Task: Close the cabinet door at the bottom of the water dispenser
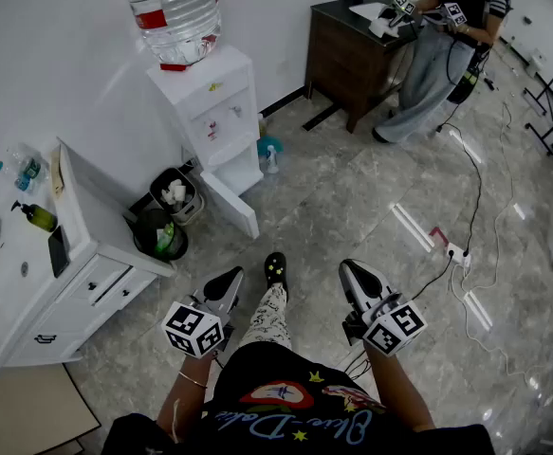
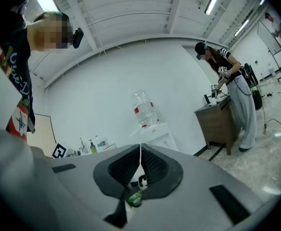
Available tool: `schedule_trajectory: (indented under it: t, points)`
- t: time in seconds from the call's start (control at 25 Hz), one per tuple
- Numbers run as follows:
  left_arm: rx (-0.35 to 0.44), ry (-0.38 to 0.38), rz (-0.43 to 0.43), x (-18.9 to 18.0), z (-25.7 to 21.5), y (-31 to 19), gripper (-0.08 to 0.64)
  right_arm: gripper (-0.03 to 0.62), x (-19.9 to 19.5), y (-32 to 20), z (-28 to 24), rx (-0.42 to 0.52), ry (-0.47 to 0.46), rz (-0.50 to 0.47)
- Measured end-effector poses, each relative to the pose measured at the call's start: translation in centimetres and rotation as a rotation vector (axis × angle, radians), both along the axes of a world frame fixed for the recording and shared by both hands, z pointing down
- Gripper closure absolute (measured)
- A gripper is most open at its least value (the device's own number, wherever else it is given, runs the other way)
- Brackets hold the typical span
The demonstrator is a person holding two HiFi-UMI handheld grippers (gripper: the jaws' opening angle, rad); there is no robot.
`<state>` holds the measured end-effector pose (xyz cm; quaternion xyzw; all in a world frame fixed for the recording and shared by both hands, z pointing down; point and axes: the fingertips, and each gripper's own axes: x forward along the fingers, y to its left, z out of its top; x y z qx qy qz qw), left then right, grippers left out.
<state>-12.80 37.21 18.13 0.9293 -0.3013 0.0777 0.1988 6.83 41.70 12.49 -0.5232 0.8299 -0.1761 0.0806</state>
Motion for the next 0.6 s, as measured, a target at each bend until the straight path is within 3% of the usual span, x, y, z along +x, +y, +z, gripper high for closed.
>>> schedule_trajectory:
  t: [0.16,0.32,0.6]
  points:
    - [-0.013,0.062,0.034,2.6,-0.1,-10.0,0.561,0.575,0.8,-11.6,0.1,0.039,0.041,-0.029]
    - [-0.016,0.083,0.038,4.6,0.2,-18.4,0.561,0.575,0.3,-21.8,1.8,-0.001,0.037,-0.076]
    - [-0.030,0.059,0.051,6.6,2.8,-28.3,0.561,0.575,-1.0,-32.8,4.5,-0.061,0.035,-0.145]
